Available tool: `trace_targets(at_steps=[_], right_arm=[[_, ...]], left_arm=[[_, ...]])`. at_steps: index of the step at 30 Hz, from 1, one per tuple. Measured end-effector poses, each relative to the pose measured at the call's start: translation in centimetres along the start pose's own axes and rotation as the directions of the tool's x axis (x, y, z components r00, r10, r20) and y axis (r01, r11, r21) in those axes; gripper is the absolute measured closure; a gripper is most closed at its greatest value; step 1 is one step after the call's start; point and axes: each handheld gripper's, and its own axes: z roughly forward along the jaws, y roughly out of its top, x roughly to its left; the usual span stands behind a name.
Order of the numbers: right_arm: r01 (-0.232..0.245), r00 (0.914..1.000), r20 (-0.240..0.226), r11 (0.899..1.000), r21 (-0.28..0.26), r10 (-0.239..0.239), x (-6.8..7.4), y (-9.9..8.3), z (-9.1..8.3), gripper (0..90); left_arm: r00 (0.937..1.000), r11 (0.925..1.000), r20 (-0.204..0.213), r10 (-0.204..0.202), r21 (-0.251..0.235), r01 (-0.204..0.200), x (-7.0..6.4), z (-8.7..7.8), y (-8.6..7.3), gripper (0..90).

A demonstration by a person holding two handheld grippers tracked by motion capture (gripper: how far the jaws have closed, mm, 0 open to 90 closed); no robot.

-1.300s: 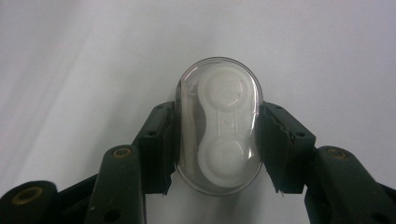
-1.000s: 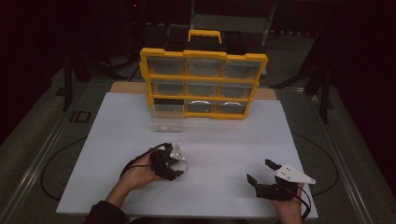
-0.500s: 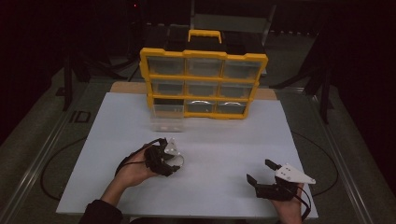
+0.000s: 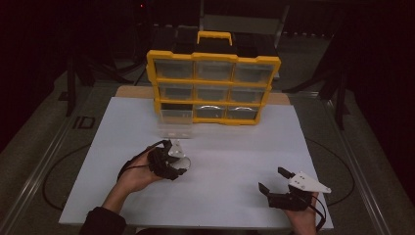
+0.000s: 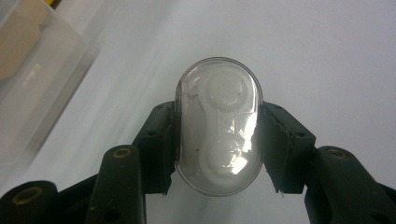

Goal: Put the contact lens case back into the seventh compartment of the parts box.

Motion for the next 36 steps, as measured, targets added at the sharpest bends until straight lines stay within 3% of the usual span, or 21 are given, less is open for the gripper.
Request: trace_targets(at_steps=[10, 36], right_arm=[[-0.001, 1.0, -0.001, 1.0, 0.0, 0.001, 0.0, 0.0, 0.0, 8.5], [0.0, 1.0, -0.003, 1.0, 0.0, 0.0, 0.0, 0.0, 0.0, 8.4]], left_arm=[[1.0, 1.0, -0.007, -0.001, 0.006, 0.001, 0.9, -0.6, 0.4, 49.8], [0.9986, 0.9989, -0.039, -0.034, -0.035, 0.033, 2.9, -2.8, 0.7, 49.8]])
